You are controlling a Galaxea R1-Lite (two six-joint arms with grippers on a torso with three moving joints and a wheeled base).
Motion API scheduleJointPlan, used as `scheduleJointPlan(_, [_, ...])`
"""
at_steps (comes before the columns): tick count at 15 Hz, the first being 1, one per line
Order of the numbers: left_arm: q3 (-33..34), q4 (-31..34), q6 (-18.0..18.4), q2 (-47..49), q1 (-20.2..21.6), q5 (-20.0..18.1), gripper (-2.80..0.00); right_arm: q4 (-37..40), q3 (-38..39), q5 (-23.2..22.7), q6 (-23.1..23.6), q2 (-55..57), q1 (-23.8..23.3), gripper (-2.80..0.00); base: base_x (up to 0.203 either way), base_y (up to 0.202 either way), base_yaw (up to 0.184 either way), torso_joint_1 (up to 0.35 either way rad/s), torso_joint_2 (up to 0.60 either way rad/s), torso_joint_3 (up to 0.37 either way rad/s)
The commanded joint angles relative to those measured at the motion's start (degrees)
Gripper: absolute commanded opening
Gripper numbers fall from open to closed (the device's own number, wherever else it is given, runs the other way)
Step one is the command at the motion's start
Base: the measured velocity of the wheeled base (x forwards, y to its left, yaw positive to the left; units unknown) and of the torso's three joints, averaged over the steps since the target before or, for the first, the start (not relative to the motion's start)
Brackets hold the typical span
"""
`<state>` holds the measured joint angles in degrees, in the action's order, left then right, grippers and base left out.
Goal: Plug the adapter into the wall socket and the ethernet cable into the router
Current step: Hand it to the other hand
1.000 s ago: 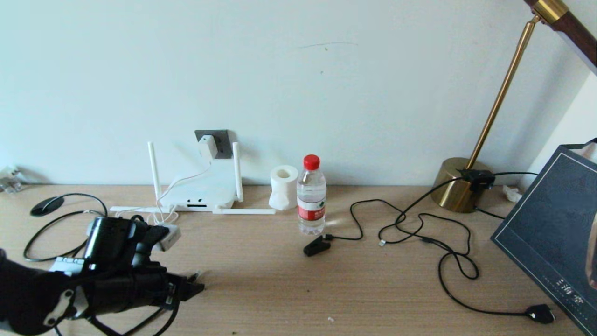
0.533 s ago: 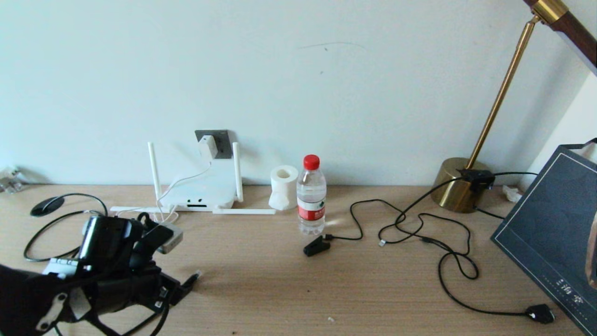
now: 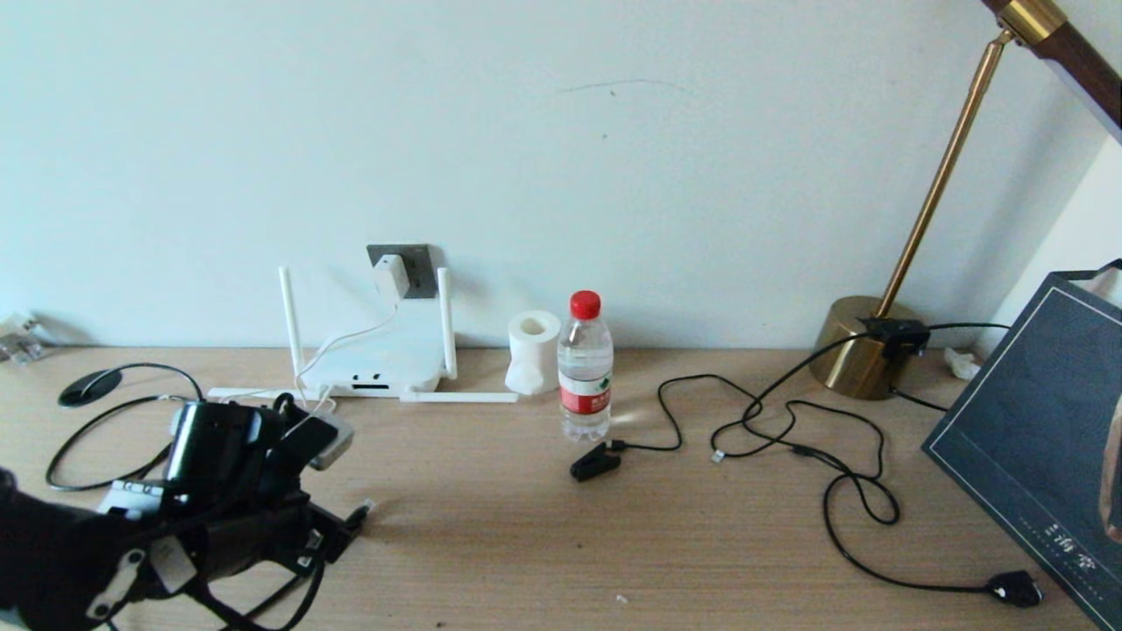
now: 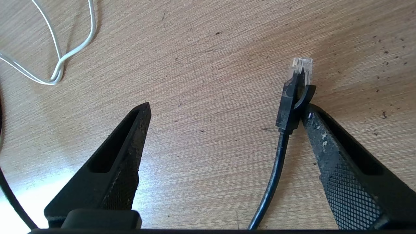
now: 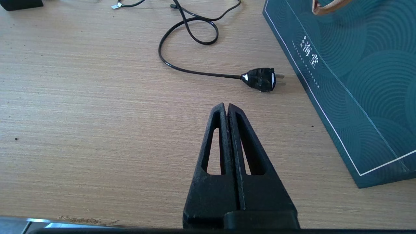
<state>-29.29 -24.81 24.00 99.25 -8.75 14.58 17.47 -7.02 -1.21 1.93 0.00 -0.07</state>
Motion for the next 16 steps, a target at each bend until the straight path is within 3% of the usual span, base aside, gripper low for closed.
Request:
scheduleJointPlan(1, [-0.06, 0.02, 0.17, 0.89, -0.39, 0.19, -2.80, 0.11, -0.01, -0.02, 0.10, 0.00, -0.01, -2.80, 0.000, 0.000, 0.000, 0.000, 0.00, 0.000])
scheduleJointPlan(13, [1.78, 0.02, -0.27, 2.88, -0.48, -0.14, -2.80, 0.11, -0.01, -0.05, 0.01, 0.07, -0.07, -2.80, 0.000, 0.000, 0.000, 0.000, 0.00, 0.000])
scheduleJointPlan(16, [1.24, 0.09, -1.04, 2.04, -0.41, -4.11, -2.80, 0.11, -0.01, -0.02, 0.04, 0.06, -0.08, -2.80, 0.000, 0.000, 0.000, 0.000, 0.00, 0.000])
